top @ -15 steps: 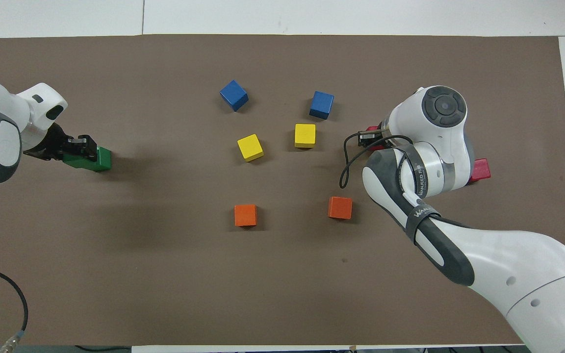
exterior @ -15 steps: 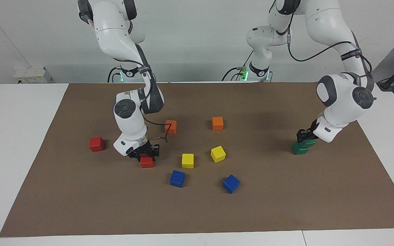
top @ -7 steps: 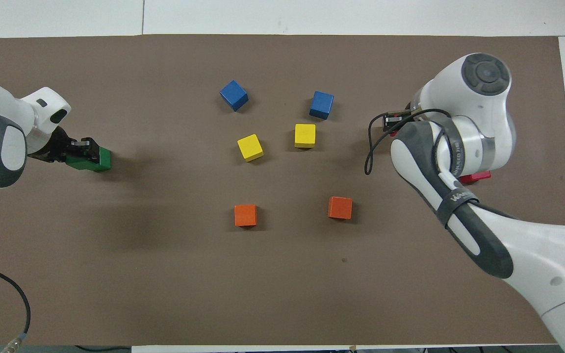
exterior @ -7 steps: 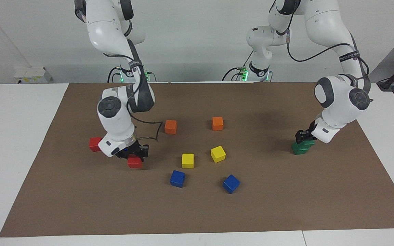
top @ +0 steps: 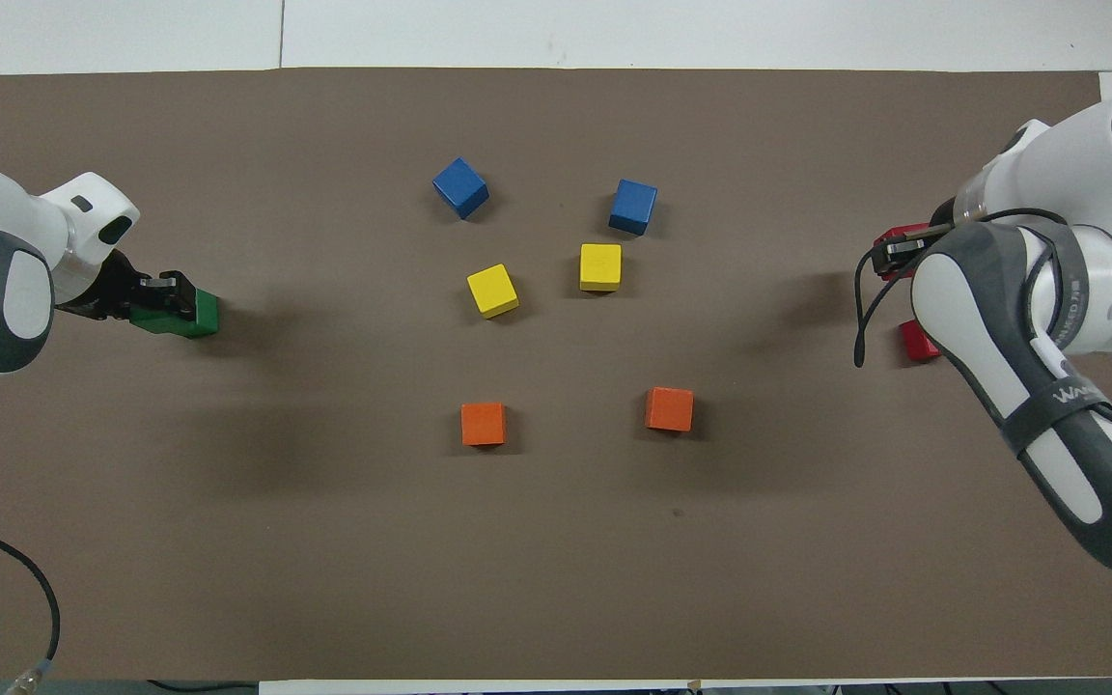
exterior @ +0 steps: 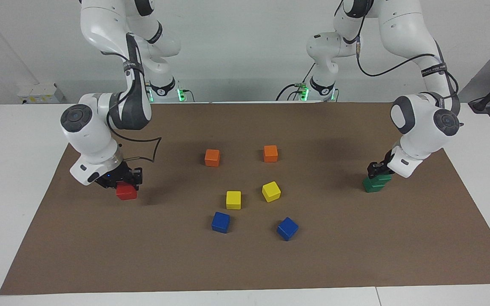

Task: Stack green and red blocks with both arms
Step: 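Set the held red block on the other red block with the right gripper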

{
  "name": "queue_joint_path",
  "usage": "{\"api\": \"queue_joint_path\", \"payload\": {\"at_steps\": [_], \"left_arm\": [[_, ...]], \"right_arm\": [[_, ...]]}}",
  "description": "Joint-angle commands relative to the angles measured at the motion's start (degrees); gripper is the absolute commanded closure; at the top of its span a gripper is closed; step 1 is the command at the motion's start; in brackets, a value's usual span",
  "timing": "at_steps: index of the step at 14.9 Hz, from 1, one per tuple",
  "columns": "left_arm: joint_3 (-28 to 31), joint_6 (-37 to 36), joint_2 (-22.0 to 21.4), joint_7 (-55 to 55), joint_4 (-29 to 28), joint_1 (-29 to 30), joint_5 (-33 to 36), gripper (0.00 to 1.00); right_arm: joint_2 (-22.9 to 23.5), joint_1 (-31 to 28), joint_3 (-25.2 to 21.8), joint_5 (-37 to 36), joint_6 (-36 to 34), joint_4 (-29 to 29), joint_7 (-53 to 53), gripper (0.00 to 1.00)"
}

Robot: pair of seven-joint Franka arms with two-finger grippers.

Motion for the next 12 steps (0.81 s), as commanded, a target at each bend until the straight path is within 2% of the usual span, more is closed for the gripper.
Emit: {"api": "queue_joint_path", "payload": {"at_steps": [1, 3, 8, 12], "left_arm": [[0.0, 2.3, -1.5, 0.1, -3.2, 0.1, -0.7, 0.00], [0.1, 2.2, -1.6, 0.1, -3.2, 0.1, -0.7, 0.00], [0.1, 1.8, -1.7, 0.0, -2.5, 0.1, -0.7, 0.00], [0.3, 0.4, -4.2, 0.0, -1.9, 0.2, -0.4, 0.00]], "right_arm": [[-7.0, -1.6, 0.5, -0.9, 2.2, -9.1, -2.7, 1.00], [-9.7, -2.1, 0.5, -0.9, 4.9, -13.8, -2.9, 1.00], [-11.2, -6.4, 0.6, -0.9, 5.7, -17.0, -7.5, 1.00], [-12.5, -7.7, 0.6, -0.9, 7.8, -19.9, -7.5, 1.00]]}}
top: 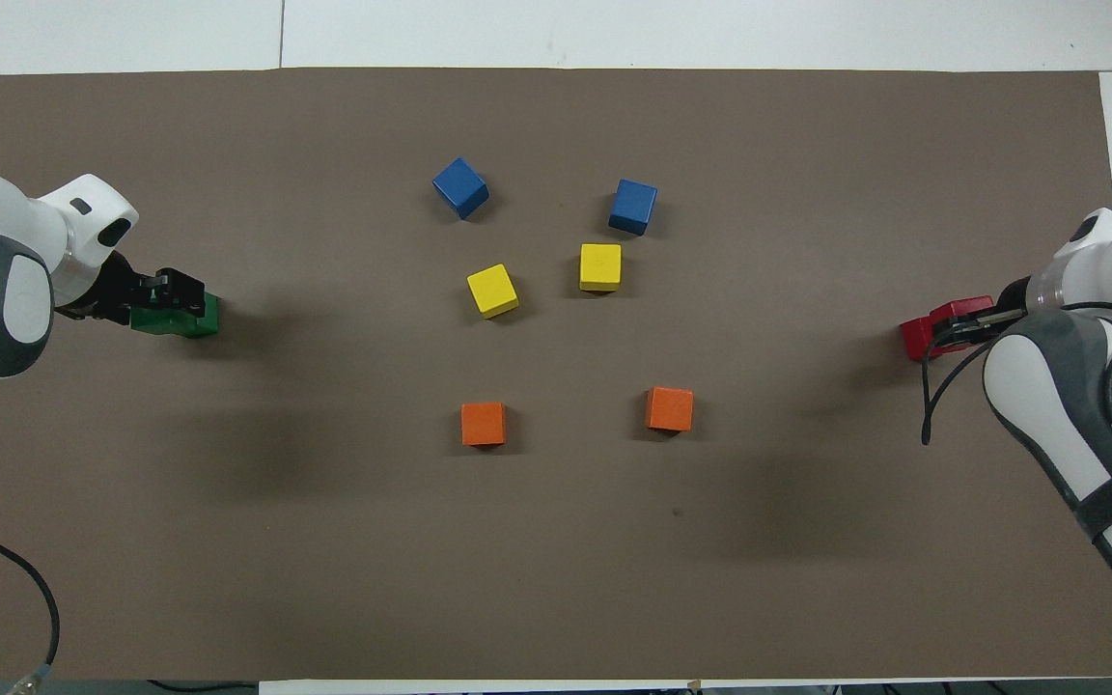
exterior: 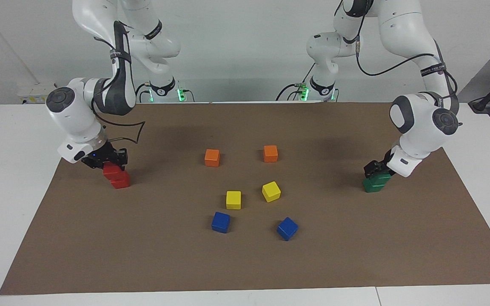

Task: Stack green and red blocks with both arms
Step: 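Set the held red block on the other red block with the right gripper, then open the left gripper and draw it back from the green stack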

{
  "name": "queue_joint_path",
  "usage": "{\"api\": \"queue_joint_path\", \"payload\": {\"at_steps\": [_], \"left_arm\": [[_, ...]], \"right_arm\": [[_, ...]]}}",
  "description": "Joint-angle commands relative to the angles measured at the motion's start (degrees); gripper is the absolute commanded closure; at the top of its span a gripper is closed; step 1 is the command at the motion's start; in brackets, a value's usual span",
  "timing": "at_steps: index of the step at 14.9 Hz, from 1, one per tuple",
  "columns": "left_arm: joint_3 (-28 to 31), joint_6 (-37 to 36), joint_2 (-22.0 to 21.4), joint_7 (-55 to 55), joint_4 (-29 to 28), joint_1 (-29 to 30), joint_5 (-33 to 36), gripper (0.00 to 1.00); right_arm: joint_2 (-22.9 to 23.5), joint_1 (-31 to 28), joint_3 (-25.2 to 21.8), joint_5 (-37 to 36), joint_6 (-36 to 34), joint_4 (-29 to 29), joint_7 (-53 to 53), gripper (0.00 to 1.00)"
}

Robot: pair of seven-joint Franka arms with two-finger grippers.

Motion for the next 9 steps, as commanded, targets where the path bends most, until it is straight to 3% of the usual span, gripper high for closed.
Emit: {"api": "queue_joint_path", "payload": {"at_steps": [1, 9], "left_arm": [[0.2, -1.7, -3.9, 0.0, -0.5, 0.2, -0.3, 0.00], [0.2, -11.9, -14.4, 0.0, 0.2, 1.0, -0.3, 0.00]], "right_arm": [[-2.6, -0.9, 0.6, -0.7, 2.2, -3.3, -1.0, 1.00], [-2.3, -0.7, 0.6, -0.7, 2.4, -3.6, -5.1, 1.00]]}}
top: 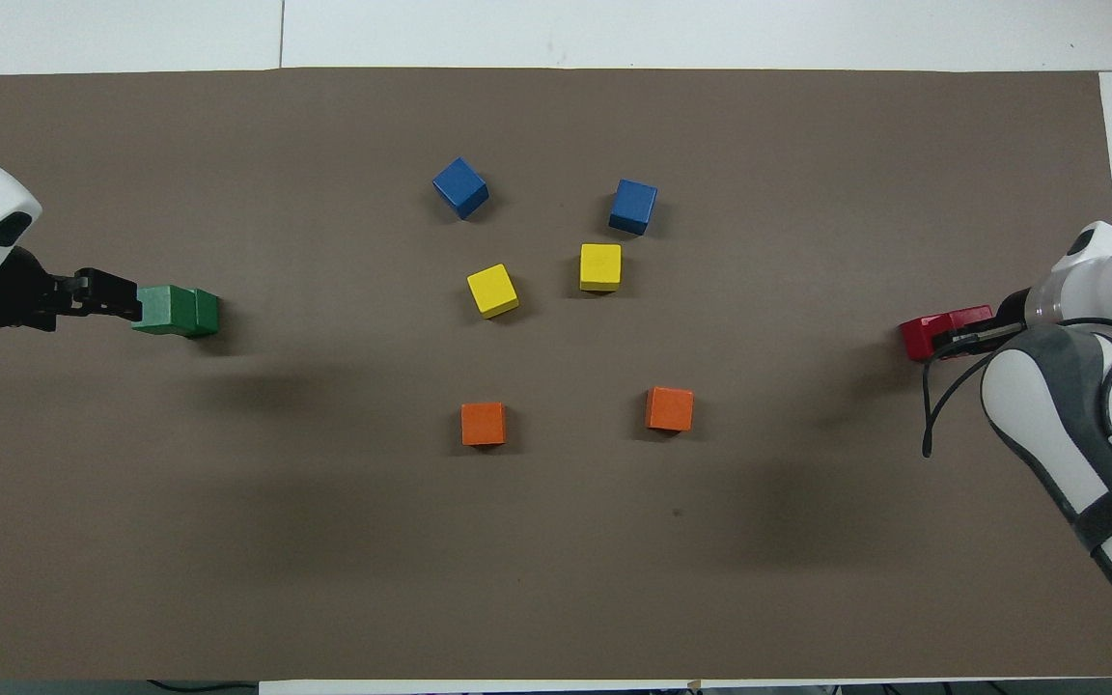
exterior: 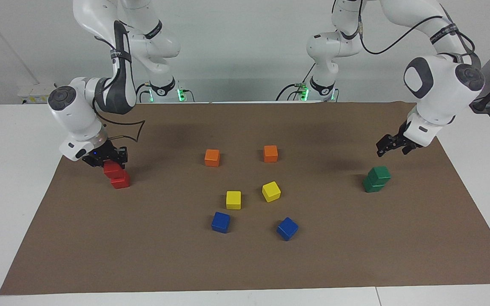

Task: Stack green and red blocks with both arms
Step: 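Open the left gripper and draw it back from the green stack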

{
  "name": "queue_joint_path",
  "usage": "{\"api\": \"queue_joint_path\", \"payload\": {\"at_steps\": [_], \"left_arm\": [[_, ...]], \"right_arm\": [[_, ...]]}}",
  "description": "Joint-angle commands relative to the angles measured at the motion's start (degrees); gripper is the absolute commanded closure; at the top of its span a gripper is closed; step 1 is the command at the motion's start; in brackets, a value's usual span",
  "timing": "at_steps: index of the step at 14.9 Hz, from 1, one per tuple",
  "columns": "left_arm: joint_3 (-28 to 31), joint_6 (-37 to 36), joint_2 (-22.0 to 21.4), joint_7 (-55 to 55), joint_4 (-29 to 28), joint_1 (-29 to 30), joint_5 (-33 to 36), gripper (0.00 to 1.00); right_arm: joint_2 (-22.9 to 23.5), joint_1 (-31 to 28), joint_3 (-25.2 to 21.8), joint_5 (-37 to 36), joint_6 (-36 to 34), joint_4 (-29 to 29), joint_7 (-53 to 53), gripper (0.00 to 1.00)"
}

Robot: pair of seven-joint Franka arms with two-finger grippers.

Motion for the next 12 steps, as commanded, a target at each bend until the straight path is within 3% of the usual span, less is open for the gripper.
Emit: {"api": "queue_joint_path", "payload": {"at_steps": [1, 4, 12], "left_arm": [[-0.4, -2.3, -2.8, 0.0, 0.0, 0.4, -0.3, 0.00], [-0.4, -8.5, -1.4, 0.1, 5.8, -0.2, -0.2, 0.00], [1.1, -10.9, -2.2, 0.1, 6.2, -2.3, -0.2, 0.00]], "right_arm": [[-1.3, -0.6, 0.6, -0.7, 1.2, -1.6, -2.7, 1.00], [-1.2, -0.6, 0.6, -0.7, 1.3, -1.6, -2.8, 1.00], [0.5, -0.7, 0.6, -0.7, 3.3, -1.2, -0.8, 1.00]]}}
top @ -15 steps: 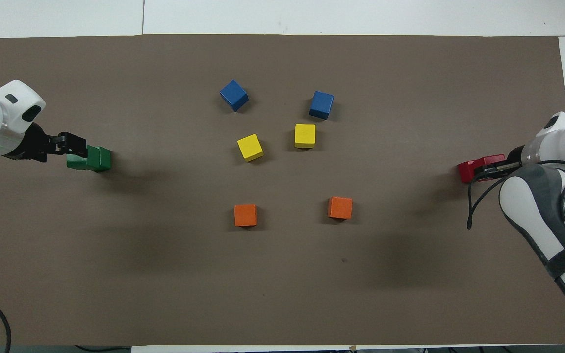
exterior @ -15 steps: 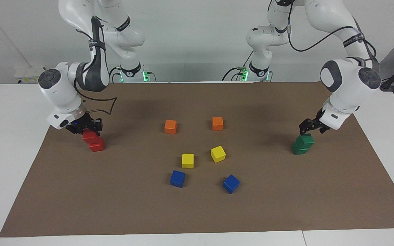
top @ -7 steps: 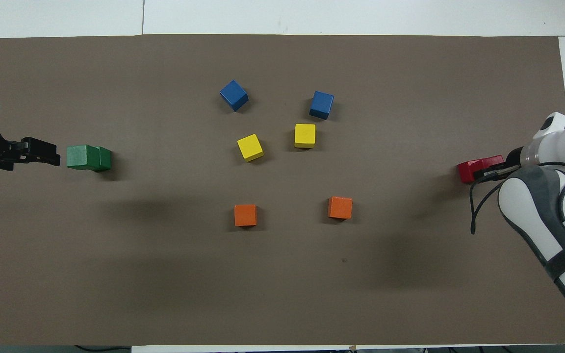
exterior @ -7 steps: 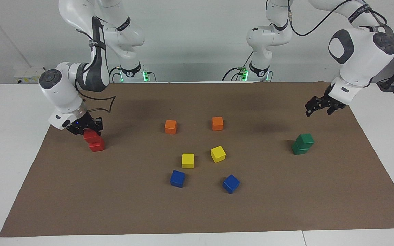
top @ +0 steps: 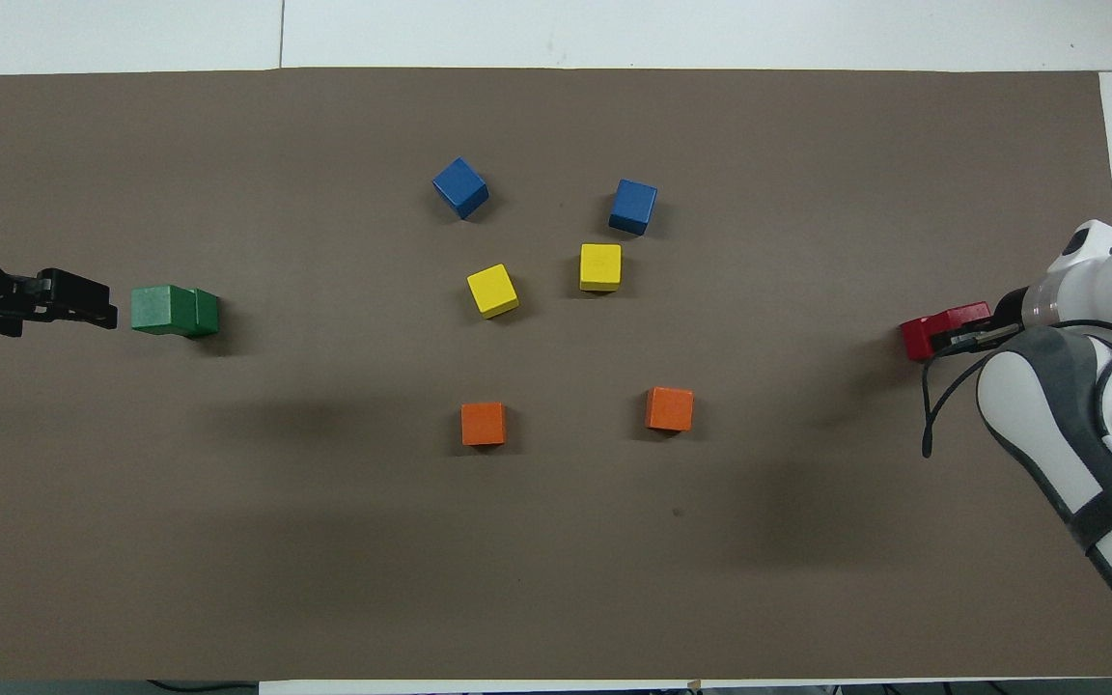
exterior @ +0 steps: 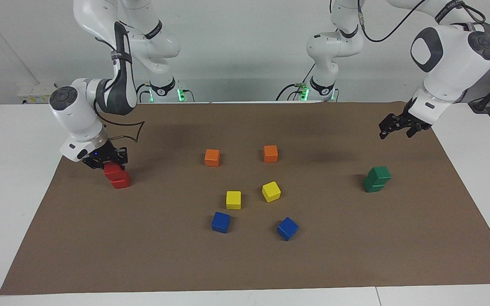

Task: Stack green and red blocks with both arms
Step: 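Open the left gripper and draw it back from the green stack, then open the right gripper and draw it back from the red stack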

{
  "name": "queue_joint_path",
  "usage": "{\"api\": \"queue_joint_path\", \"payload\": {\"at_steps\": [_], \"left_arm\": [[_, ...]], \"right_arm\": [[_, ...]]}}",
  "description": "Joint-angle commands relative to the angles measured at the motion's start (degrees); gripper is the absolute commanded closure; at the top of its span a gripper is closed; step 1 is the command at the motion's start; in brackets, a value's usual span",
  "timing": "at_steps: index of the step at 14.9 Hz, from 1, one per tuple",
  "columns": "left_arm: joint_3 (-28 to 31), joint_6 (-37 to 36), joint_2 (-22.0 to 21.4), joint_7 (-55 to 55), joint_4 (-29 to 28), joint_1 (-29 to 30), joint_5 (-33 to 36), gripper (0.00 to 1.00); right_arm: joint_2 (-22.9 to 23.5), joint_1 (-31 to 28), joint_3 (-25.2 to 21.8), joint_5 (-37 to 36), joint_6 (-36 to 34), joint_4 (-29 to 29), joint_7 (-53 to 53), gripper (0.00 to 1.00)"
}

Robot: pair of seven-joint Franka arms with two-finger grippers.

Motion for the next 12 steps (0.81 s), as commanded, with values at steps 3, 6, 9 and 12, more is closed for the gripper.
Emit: {"api": "queue_joint_path", "payload": {"at_steps": [3, 6, 9, 12], "left_arm": [[4.6, -2.7, 0.1, 0.0, 1.0, -5.2, -0.2, 0.00], [4.3, -3.7, -1.2, 0.0, 0.5, -4.6, -0.2, 0.00], [4.1, -3.9, -2.0, 0.1, -0.2, -4.5, -0.2, 0.00], [4.0, -4.0, -2.6, 0.1, -0.3, -4.5, -0.2, 0.00]], "right_arm": [[0.1, -0.7, 0.5, -0.6, 1.3, -0.7, 1.6, 1.00], [0.1, -0.7, 0.5, -0.7, 1.3, -0.8, 1.5, 1.00], [0.8, -0.7, 0.5, -0.7, 1.3, -0.8, 1.6, 1.00], [0.8, -0.8, 0.5, -0.6, 1.3, -0.8, 1.5, 1.00]]}}
